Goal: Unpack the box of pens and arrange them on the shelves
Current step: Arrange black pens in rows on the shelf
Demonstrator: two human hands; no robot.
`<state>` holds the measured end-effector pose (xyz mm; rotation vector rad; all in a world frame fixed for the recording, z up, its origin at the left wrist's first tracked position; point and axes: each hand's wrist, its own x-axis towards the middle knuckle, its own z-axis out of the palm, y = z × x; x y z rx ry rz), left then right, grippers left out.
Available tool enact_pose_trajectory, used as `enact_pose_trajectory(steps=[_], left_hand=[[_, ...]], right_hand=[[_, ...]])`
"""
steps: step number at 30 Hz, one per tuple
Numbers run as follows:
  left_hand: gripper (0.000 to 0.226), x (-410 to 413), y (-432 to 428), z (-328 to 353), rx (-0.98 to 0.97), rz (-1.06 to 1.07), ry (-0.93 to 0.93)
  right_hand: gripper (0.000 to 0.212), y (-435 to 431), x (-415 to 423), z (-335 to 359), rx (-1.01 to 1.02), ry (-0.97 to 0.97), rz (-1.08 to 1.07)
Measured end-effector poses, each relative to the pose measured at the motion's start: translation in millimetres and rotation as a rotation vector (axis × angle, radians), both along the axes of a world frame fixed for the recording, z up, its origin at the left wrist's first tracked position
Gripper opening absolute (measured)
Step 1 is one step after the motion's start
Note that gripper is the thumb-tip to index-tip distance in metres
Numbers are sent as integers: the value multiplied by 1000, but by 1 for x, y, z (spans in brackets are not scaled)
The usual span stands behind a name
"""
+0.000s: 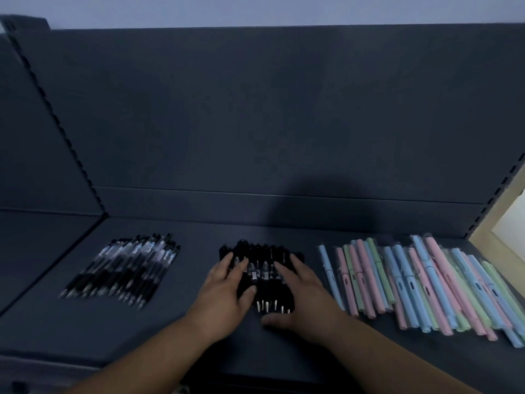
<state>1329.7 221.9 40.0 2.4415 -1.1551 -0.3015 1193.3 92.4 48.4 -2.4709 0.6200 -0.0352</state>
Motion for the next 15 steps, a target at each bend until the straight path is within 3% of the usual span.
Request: enact_pose_trajectory(steps=[5,11,15], left_hand=[[61,18,3,-1,30,-103,61],[76,33,10,2,22,-170,157],[124,30,9,1,29,-180,139]], right_hand=[[99,3,12,-1,-63,17,-8],[107,9,15,-1,-13,25,-9],[111,7,11,-2,-12,-15,-25]])
